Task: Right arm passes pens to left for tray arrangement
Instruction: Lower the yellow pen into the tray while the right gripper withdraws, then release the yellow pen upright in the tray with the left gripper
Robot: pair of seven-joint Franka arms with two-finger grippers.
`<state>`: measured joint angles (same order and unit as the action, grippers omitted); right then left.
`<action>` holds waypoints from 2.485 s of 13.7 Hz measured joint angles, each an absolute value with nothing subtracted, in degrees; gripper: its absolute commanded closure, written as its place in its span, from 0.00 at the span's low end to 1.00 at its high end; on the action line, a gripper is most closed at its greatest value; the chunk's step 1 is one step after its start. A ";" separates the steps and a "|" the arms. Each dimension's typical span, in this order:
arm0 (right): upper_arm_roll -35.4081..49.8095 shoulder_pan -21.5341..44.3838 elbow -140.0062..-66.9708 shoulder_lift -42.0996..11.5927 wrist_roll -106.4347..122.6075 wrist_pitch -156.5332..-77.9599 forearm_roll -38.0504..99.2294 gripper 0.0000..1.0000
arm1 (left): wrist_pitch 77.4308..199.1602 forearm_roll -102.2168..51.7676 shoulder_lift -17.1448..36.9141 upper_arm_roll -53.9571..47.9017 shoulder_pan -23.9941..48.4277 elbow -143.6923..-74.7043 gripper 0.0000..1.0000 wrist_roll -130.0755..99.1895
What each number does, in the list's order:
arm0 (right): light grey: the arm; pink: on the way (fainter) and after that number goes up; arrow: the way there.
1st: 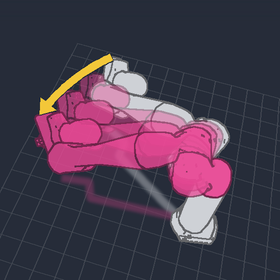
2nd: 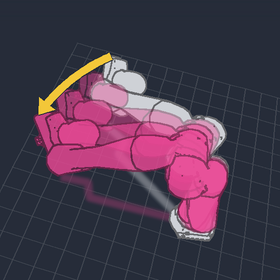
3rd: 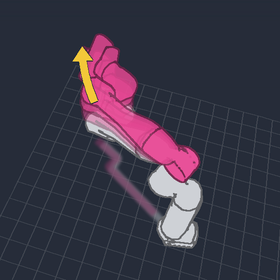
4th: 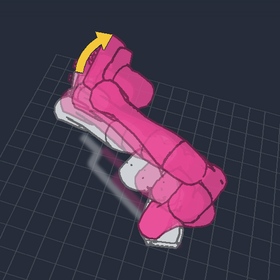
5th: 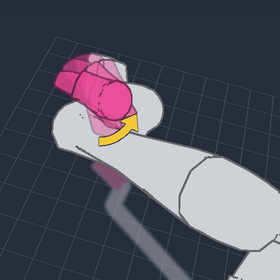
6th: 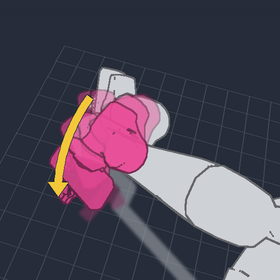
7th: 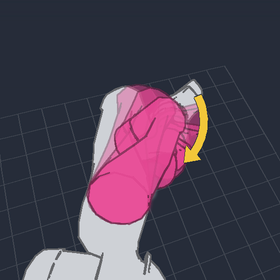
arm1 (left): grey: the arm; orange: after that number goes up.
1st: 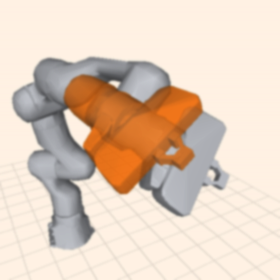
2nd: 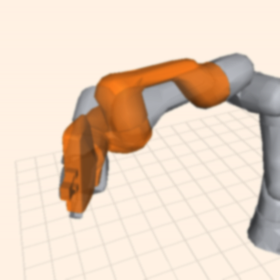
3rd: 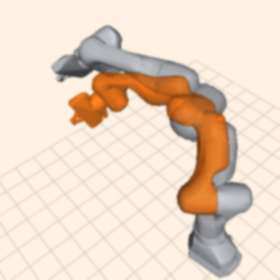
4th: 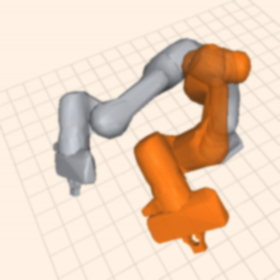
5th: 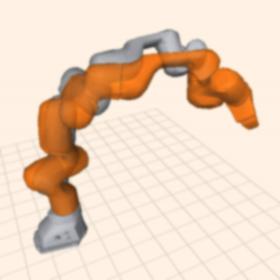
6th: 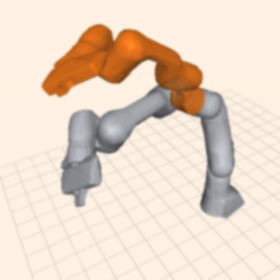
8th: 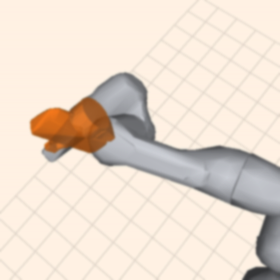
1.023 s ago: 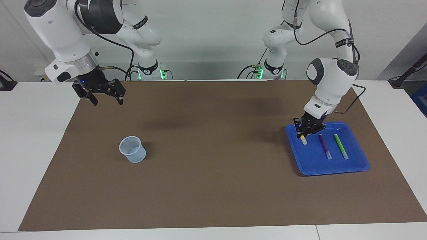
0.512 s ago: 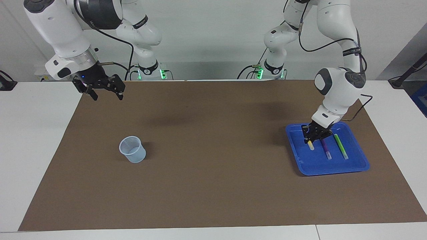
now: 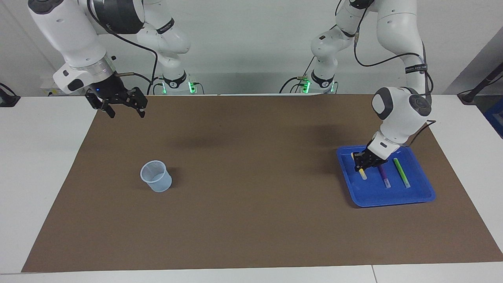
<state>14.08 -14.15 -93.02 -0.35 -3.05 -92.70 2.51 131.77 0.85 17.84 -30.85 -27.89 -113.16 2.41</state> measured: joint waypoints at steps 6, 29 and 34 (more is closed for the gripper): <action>14.41 -13.95 -93.09 -0.32 -3.05 -92.70 2.51 0.00 | 131.76 3.89 18.44 -30.74 -27.89 -112.62 1.00 0.15; 2.10 -2.73 -93.45 0.13 -3.03 -92.41 2.51 0.00 | 133.20 5.80 20.08 -30.77 -27.43 -112.89 0.51 -3.63; 2.01 -2.52 -93.45 0.13 -3.03 -92.41 2.51 0.00 | 133.58 5.80 20.07 -30.76 -27.44 -112.16 0.00 -5.07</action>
